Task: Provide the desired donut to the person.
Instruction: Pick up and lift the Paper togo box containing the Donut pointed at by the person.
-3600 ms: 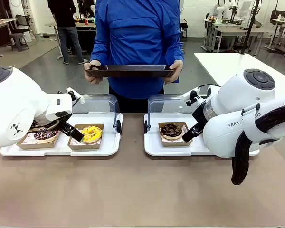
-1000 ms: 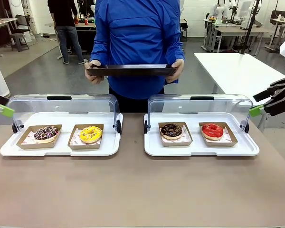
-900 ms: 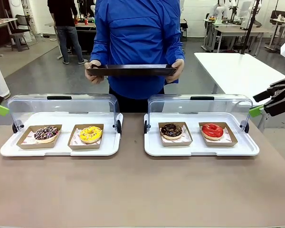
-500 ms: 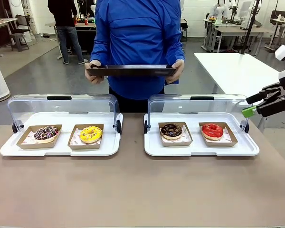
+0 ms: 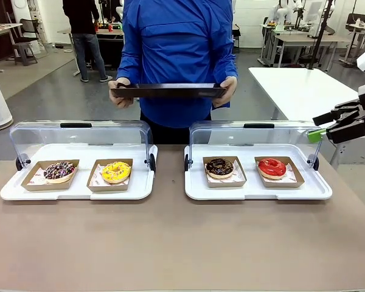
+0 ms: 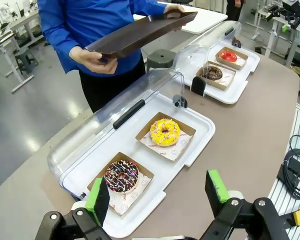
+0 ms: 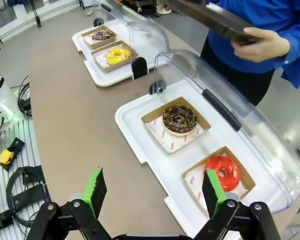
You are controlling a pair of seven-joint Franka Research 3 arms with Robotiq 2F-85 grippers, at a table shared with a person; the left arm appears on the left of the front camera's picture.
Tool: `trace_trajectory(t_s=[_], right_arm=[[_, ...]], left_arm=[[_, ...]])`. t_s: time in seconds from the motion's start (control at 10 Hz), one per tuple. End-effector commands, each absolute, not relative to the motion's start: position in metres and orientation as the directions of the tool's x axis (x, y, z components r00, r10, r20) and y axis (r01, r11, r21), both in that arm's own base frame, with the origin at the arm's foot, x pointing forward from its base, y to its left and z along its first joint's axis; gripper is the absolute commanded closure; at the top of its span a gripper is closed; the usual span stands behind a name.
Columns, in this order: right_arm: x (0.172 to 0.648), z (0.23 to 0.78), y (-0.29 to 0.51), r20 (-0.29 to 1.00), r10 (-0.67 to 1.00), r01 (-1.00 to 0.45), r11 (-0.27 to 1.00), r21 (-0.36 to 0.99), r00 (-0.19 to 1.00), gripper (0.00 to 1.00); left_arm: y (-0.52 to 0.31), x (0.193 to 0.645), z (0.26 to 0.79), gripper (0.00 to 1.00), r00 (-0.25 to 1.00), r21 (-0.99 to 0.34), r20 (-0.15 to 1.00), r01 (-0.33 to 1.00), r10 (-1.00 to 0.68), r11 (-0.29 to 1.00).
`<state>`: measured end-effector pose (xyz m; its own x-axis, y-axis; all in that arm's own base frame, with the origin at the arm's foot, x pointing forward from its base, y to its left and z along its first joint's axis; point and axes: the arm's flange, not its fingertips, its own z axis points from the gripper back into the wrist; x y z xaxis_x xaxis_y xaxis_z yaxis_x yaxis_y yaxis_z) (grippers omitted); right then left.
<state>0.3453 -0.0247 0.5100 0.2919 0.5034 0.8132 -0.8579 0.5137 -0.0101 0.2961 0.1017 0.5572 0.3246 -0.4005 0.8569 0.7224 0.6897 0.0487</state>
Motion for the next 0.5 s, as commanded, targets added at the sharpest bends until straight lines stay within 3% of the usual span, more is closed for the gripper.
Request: trace_trajectory(t_s=[0.0,0.4], right_arm=[[0.3357,0.499,-0.0201,0.824,0.501,-0.852,0.522,-0.042,0.266,0.0],[0.3353,0.4995,-0.0139,0.824,0.495,-0.837,0.546,-0.047,0.276,0.0]], left_arm=[[0.0432,0.2222,0.4442,0.0,0.273,0.077,0.882,0.722,-0.385,0.688],[0.0392,0.2253,0.4458,0.0,0.271,0.112,0.869,0.708,-0.415,0.698]])
